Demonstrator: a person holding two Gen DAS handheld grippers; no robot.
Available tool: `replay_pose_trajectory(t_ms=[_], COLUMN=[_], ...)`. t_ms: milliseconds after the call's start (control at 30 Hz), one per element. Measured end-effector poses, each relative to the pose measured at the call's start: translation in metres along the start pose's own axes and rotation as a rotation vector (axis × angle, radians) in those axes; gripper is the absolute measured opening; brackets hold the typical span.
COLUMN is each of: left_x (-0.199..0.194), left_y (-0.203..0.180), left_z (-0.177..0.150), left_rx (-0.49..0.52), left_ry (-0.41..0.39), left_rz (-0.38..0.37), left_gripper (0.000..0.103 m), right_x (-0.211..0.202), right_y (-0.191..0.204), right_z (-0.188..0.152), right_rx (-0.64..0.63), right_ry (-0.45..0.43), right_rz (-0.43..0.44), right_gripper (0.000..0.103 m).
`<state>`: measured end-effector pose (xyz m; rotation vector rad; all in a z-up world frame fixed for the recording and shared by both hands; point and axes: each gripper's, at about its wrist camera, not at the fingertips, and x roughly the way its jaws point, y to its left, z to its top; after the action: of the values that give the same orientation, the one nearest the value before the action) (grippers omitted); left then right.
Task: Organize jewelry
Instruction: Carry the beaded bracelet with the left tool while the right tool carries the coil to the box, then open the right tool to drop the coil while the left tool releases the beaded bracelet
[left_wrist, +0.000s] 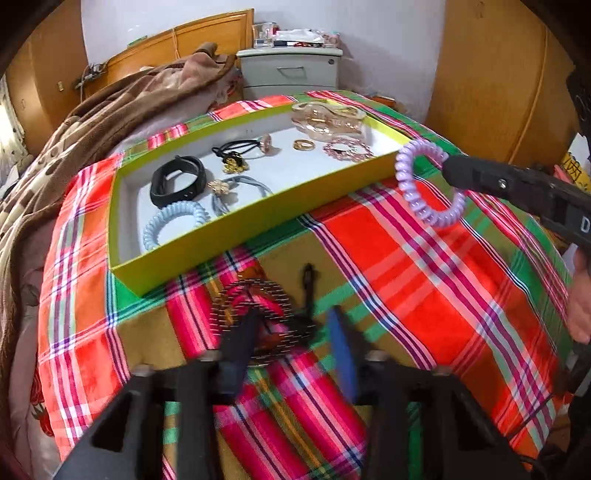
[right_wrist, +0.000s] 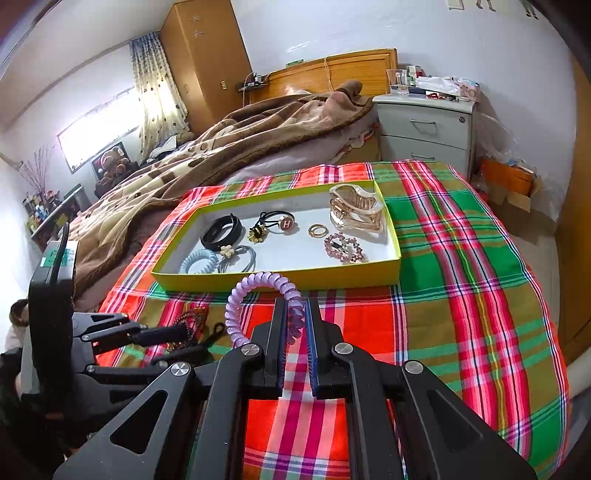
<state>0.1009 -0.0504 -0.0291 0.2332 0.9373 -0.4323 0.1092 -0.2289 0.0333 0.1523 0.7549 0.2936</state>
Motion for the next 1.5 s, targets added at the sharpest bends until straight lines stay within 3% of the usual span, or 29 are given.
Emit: replay_pose_trajectory(t_ms=[67,167,600,800,1233,1500], left_x=[0.000,-0.001,-0.043,-0.051,-0.002,0.019], left_y=[0.001,0.005,0.034,0.053,0.080,0.076], left_z=[0.001,0.003,0.028,0.056,0.074,0.069], left_rx=[-0.009,-0.032,-0.113,-0.135,-0.171,-0.169], left_ry=[0.006,0.001,-0.129,-0.183,-0.108,-0.050], left_rz=[-0.006,-0.010,-0.066,-0.047,0.027,0.010], left_gripper=[0.027,0.016,0.016,0.016,0.016,0.017], right_x=[0.001,0.001,0.000,0.021,0.086,0.112], right_y=[0.000,-0.001,0.003,0.003,-0.011,-0.009], right_z=[0.000,0.002,0.028,0.046,0.062,0.060], right_rx=[0.001,0.002,-0.009,-0.013,0.027,-0.010], right_ry=[0.001,0.001,-0.041,-0.031,0.103,0.187], right_rz=[-0.001,-0.003,-0.008,-0.015,-0.020,-0.063], right_gripper=[0.010,0.010,0.010,0.010,0.010,0.010])
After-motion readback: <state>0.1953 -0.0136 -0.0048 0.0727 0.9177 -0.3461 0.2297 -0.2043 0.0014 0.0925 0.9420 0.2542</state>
